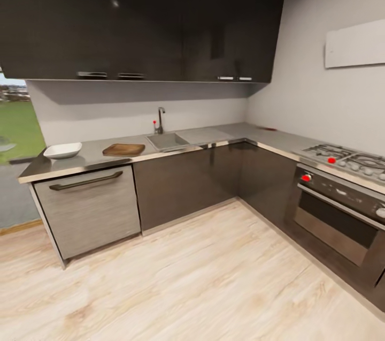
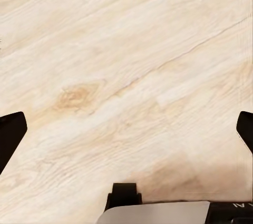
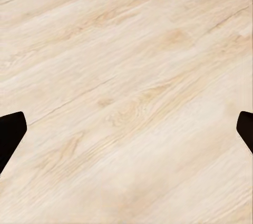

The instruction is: In the kitchen, take the Vidalia onion out of the sink, dice it on the chopping board with the paring knife, put the diced onion into the bowl on the countertop, then place both the paring knife and the chopping board into the sink.

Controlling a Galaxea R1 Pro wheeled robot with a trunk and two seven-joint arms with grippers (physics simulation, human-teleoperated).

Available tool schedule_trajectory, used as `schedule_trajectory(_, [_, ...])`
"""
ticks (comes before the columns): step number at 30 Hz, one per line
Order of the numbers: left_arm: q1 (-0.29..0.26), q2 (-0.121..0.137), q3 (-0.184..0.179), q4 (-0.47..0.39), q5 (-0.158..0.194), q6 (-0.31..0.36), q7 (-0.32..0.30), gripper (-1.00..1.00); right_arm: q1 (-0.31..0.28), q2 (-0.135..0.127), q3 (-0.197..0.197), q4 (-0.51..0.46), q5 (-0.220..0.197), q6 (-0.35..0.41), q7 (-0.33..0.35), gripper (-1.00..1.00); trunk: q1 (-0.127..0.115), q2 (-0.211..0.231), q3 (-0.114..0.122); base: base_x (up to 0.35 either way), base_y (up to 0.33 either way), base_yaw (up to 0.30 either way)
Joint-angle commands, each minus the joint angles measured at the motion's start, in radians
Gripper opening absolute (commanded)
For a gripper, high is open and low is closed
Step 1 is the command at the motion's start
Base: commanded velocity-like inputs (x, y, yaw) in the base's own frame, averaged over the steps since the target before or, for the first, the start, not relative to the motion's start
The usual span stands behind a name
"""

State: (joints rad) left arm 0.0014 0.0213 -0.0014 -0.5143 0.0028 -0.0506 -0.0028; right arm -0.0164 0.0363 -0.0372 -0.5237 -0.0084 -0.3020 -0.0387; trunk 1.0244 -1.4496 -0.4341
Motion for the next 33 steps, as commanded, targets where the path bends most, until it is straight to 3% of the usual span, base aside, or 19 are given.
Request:
schedule_trajectory(1, [0.000, 0.000, 0.000, -0.001, 0.000, -0.002, 0.000, 1.00, 0.000, 0.001, -0.003, 0.001, -0.001, -0.003, 0.000, 1.00, 0.001, 0.000, -0.001, 0.303, -0.178, 0.286])
schedule_trajectory(33, [0.000, 0.000, 0.000, -0.002, 0.000, -0.002, 0.000, 1.00, 0.000, 0.002, -0.003, 0.001, 0.000, -0.003, 0.000, 1.00, 0.001, 0.000, -0.001, 0.286, -0.189, 0.287])
